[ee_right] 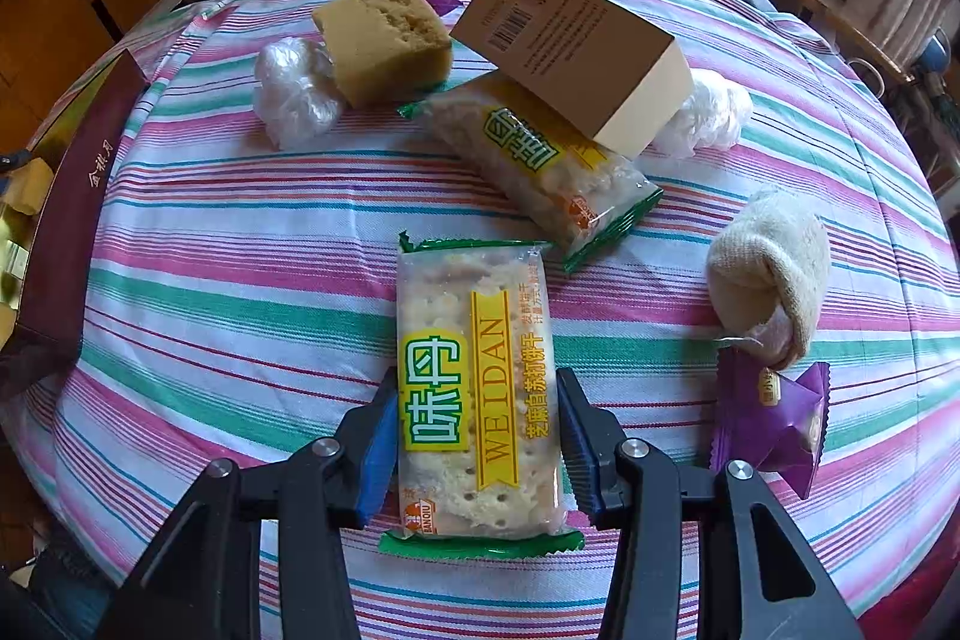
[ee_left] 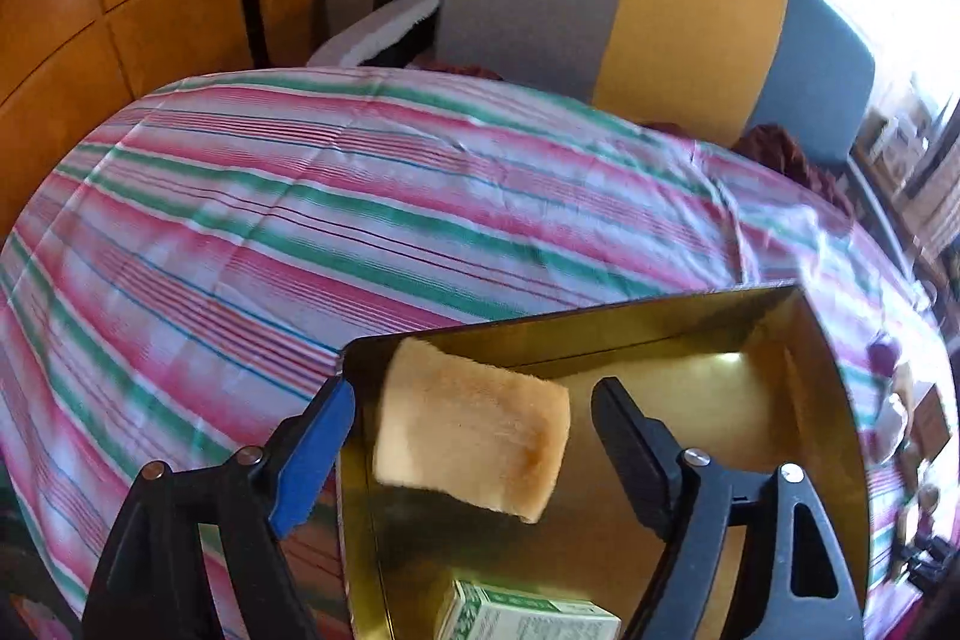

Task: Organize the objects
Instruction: 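Carry the second sponge into the tray and open the left gripper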

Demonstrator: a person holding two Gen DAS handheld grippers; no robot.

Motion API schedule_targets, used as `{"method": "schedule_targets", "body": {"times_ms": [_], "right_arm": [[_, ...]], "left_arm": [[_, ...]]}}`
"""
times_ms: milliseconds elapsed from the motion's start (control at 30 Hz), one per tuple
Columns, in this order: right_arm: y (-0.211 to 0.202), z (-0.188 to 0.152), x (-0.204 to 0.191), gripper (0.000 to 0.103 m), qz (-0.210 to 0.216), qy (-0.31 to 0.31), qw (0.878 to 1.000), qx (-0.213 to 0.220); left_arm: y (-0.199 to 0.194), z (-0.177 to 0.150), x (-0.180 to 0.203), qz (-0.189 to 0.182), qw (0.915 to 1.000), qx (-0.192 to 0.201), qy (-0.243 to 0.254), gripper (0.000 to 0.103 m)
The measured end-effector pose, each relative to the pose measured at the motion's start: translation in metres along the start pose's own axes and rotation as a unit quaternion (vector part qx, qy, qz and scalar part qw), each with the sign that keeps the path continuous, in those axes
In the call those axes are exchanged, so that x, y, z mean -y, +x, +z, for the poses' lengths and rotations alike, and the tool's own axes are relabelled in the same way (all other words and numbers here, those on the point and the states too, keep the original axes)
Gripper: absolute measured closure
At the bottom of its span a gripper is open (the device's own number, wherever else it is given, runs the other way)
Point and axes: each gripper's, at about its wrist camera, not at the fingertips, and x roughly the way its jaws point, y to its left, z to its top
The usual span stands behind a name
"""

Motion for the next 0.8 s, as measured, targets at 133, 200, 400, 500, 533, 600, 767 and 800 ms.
{"method": "schedule_targets", "body": {"times_ms": [133,200,400,500,533,600,767,800], "right_arm": [[0.000,0.001,0.002,0.054,-0.002,-0.002,1.000,0.001],[0.000,0.002,0.003,0.054,-0.004,-0.004,1.000,0.001],[-0.001,0.002,0.006,0.055,-0.011,-0.011,1.000,0.002],[-0.001,0.004,0.008,0.055,-0.013,-0.013,1.000,0.001],[-0.001,0.004,0.008,0.055,-0.012,-0.014,1.000,0.001],[-0.002,0.005,0.008,0.055,-0.012,-0.016,1.000,0.000],[-0.005,0.006,0.000,0.055,0.004,-0.027,1.000,-0.006],[-0.006,0.007,-0.002,0.055,0.006,-0.027,1.000,-0.008]], "left_arm": [[-0.033,-0.013,0.005,0.011,0.9995,0.029,0.008,0.020],[-0.050,-0.024,0.008,0.012,0.9989,0.044,0.007,0.020],[-0.097,-0.078,0.030,0.003,0.9972,0.072,0.023,0.020],[-0.113,-0.103,0.039,-0.003,0.9965,0.079,0.027,0.020],[-0.115,-0.107,0.041,-0.003,0.9966,0.078,0.029,0.020],[-0.121,-0.117,0.043,-0.003,0.9966,0.078,0.026,0.020],[-0.130,-0.133,0.047,-0.010,0.9965,0.079,0.027,0.020],[-0.131,-0.136,0.047,-0.009,0.9964,0.079,0.030,0.020]]}}
